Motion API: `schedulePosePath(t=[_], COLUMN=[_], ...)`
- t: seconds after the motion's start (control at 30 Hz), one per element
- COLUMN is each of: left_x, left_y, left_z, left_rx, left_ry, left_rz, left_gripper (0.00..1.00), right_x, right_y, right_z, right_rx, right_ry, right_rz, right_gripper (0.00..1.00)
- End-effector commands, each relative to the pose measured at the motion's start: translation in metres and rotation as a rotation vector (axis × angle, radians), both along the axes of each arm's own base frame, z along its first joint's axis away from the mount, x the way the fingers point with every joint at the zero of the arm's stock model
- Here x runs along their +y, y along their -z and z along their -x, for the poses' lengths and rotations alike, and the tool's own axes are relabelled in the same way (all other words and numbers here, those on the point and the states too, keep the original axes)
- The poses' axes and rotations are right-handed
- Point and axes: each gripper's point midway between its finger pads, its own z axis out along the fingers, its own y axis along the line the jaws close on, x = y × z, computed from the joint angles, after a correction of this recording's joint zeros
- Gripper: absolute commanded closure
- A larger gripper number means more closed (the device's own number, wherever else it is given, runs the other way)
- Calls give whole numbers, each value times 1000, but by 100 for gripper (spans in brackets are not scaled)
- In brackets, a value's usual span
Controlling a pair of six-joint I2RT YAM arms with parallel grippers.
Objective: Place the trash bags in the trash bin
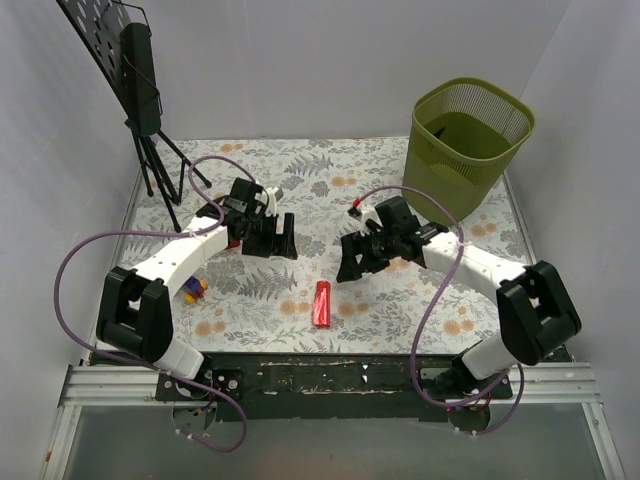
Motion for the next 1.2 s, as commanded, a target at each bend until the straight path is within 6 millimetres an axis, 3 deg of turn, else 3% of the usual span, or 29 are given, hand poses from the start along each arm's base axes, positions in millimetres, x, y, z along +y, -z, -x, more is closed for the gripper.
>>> schedulePosePath(t=[0.0,0.23,0.33,0.53,0.63,0.93,1.17], left_x=[25,43,47,50,51,58,61], left_y=[13,14,9,0,2,5,6], left_z=[16,20,24,33,38,38,38], left_rx=[47,68,61,51,53,60,67], left_ry=[-84,-145,-145,-145,-154,-184,-195], left_rz=[-63,-20,-13,13,23,45,52], left_gripper=[17,17,17,17,17,17,17], right_x=[30,70,86,70,67,77,73], right_y=[-7,3,-4,-4,2,12,26], right_z=[-16,3,10,-23,-24,-9,6], right_rx=[38,-25,-239,-554,-572,-607,-579], right_ry=[62,-60,-295,-474,-594,-899,-1085], right_rz=[6,-25,-126,-78,-66,-126,-118], right_gripper=[14,14,18,16,17,24,37])
